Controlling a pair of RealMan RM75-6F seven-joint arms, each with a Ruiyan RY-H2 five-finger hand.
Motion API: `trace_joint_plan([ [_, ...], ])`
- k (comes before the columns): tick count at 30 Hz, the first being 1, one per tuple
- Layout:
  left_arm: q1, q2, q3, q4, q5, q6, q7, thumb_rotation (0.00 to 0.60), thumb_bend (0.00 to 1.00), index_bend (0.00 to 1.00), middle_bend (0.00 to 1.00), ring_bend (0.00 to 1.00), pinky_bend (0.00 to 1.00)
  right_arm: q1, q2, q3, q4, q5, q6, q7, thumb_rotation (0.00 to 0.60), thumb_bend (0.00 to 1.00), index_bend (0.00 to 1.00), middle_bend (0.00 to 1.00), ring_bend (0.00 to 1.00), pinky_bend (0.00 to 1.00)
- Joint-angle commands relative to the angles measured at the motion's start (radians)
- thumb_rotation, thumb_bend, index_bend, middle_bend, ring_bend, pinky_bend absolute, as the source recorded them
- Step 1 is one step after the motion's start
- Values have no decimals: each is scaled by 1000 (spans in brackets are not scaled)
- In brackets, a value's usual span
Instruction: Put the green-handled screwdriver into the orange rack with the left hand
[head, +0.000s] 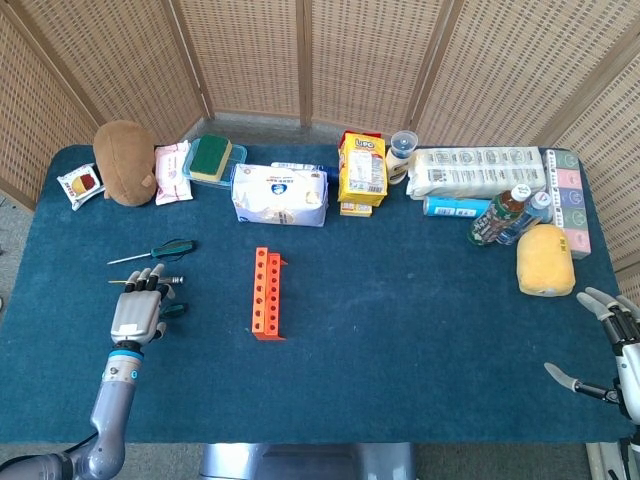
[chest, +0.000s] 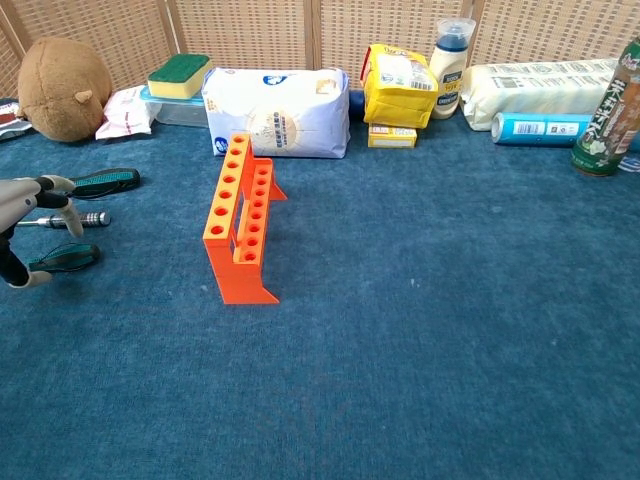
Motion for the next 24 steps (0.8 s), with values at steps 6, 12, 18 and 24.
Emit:
trace_joint_plan([
  [6,-9,-32,0,-9,-41,34,52,598,277,370,0,0,85,0,0,0,-1,1,-1,-1,460,41,143,126,145,65],
  [12,-13,-37,-3,-13,-62,51,67,600,277,370,0,0,85,2,0,1,0,3,-4,1,461,41,143,125,144,65],
  [18,-20,-51,-5,-6,-81,59,80,600,293,370,0,0,85,2,-2,-2,-3,-1,-5,-8,460,40,143,126,144,65],
  [24,-28,-64,-9,-6,-96,70,95,600,339,370,0,0,86,2,-1,0,-2,2,-5,-2,462,41,143,126,144,65],
])
